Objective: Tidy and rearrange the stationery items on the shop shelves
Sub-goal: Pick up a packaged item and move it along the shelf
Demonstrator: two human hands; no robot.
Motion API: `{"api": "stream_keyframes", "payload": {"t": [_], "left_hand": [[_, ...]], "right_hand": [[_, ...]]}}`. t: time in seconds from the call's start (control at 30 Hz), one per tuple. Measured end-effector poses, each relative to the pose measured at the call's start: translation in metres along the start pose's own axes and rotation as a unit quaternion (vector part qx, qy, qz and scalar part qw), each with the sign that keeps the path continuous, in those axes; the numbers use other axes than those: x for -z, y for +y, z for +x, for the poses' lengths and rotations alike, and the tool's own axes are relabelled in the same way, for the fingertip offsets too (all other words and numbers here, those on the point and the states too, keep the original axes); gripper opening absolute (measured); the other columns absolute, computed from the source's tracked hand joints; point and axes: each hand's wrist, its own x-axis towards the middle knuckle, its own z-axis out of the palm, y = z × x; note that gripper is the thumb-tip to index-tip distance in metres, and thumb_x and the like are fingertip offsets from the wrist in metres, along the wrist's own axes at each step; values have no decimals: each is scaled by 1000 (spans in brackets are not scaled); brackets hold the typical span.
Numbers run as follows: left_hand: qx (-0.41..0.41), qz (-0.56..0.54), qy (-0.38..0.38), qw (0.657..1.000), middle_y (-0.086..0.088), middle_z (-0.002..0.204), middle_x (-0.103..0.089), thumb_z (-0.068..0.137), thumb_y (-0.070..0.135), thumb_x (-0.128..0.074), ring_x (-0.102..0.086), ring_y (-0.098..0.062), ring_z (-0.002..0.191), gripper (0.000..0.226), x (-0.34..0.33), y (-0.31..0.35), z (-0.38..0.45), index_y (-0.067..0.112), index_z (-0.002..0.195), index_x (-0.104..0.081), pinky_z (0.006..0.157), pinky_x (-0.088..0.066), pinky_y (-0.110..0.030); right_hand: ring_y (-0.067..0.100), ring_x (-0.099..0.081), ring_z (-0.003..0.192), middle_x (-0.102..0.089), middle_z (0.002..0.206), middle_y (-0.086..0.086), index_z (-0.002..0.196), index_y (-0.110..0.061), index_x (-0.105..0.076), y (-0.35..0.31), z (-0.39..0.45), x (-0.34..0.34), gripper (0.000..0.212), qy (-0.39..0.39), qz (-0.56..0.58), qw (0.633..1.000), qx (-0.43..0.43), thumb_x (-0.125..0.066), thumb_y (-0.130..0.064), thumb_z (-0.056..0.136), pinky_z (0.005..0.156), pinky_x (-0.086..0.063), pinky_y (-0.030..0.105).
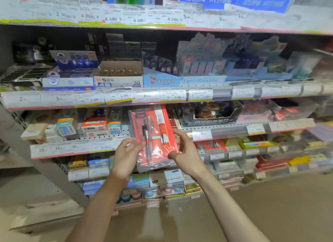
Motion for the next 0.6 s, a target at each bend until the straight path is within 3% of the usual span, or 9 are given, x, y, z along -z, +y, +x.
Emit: {"api": "stream_keyframes", "payload": {"t": [0.1, 0.2, 0.27, 0.33, 0.4, 0.47, 0.5, 0.6], "left_hand": [[-2, -4, 6, 1000, -2, 108, -74, 74, 43, -80, -70, -23, 102, 40, -23, -5, -27, 25, 106, -64, 98, -51, -48], [-6, -6, 26, 1000, -3, 104, -74, 84, 31, -76, -69, -15, 97, 29, -61, -15, -57, 23, 107, -60, 89, -51, -35], [1, -4, 32, 999, -6, 106, -74, 80, 32, -79, -69, -20, 99, 37, -90, -24, -77, 21, 110, -60, 95, -51, -41], [8, -11, 37, 999, -14, 107, -73, 77, 30, -80, -70, -23, 94, 44, -118, -39, -95, 16, 113, -59, 94, -52, -43], [10, -11, 33, 999, -13, 103, -74, 85, 21, -76, -68, -17, 83, 37, -145, -54, -110, 9, 115, -58, 78, -53, -31], [15, 3, 16, 1000, -2, 87, -72, 89, 16, -71, -64, -8, 68, 27, -168, -70, -123, 5, 110, -57, 56, -48, -18], [16, 8, 4, 1000, 1, 81, -69, 90, 14, -69, -63, -3, 62, 23, -179, -74, -130, 5, 107, -57, 49, -45, -15], [36, 26, -47, 998, -6, 83, -69, 91, 13, -67, -63, -6, 62, 24, -201, -90, -133, 8, 111, -56, 53, -48, -15]], "right_hand": [[4, -61, 65, -60, 89, 2, 134, -21, -45, 9, -16, 25, 56, -8, 21, 1000, 2, -58, 6, 86, 68, -56, 31], [9, -67, 70, -65, 96, 5, 122, -25, -47, 26, -33, 61, 37, -10, 24, 1000, 2, -63, -9, 92, 65, -57, 31], [12, -69, 73, -67, 100, 7, 115, -24, -45, 40, -44, 88, 31, -11, 28, 1000, -2, -65, -14, 93, 65, -58, 36], [7, -68, 67, -70, 100, 5, 114, -21, -43, 57, -55, 114, 31, -14, 39, 999, -6, -65, -11, 93, 57, -55, 28], [1, -65, 62, -72, 97, 3, 116, -19, -44, 75, -65, 140, 35, -12, 44, 999, -7, -64, -5, 92, 53, -48, 18], [0, -62, 57, -72, 91, 4, 117, -17, -44, 92, -76, 161, 37, -10, 57, 998, -25, -62, 0, 90, 51, -45, 16], [1, -62, 55, -72, 89, 6, 117, -15, -45, 101, -81, 170, 37, -5, 68, 997, -33, -62, 2, 90, 50, -46, 19], [13, -66, 59, -73, 84, 6, 115, -13, -45, 127, -89, 188, 35, 10, 105, 992, -74, -61, 4, 89, 53, -56, 35]]}}
